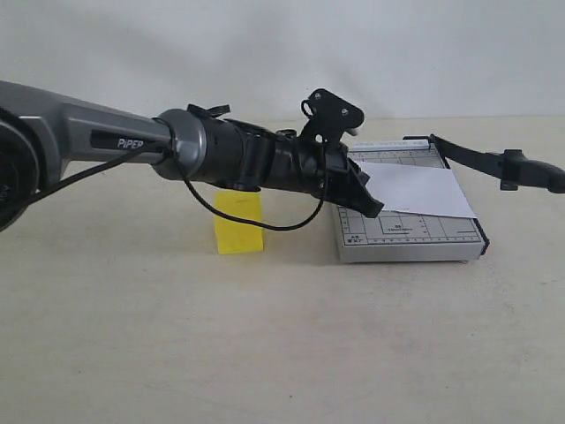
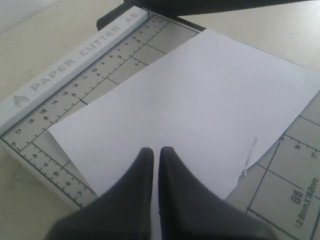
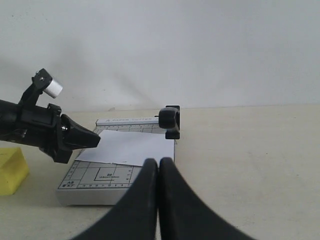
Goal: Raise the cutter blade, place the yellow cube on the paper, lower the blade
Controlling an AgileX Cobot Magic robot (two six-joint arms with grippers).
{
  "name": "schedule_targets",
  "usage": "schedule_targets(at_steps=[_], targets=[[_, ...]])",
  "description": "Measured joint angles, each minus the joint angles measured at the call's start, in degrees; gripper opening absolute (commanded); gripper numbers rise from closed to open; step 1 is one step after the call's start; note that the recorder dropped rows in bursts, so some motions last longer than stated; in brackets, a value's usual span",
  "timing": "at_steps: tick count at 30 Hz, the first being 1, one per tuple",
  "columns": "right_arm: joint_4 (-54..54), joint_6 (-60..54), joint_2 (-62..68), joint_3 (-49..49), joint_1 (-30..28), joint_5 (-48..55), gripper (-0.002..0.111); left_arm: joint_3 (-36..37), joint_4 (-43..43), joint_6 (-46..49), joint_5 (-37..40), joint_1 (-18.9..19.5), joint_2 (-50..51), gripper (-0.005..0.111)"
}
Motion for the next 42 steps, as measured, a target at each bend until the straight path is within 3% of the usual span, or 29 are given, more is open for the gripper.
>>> schedule_targets(at_steps=[17, 28, 42], targets=[[0.00, 0.00, 0.00, 0.00, 0.00, 0.00, 0.001, -0.89, -0.84, -0.48, 0.00, -2.41, 2.14, 0.004], [0.00, 0.00, 0.00, 0.25, 0.00, 0.00, 0.001, -4.93, -1.71, -0.60, -0.67, -2.50, 4.59, 0.004], [0.00, 0.00, 0.00, 0.25, 0.00, 0.00, 0.001, -5.02, -1.95, -1.29, -1.25, -2.77, 4.62, 0.004]])
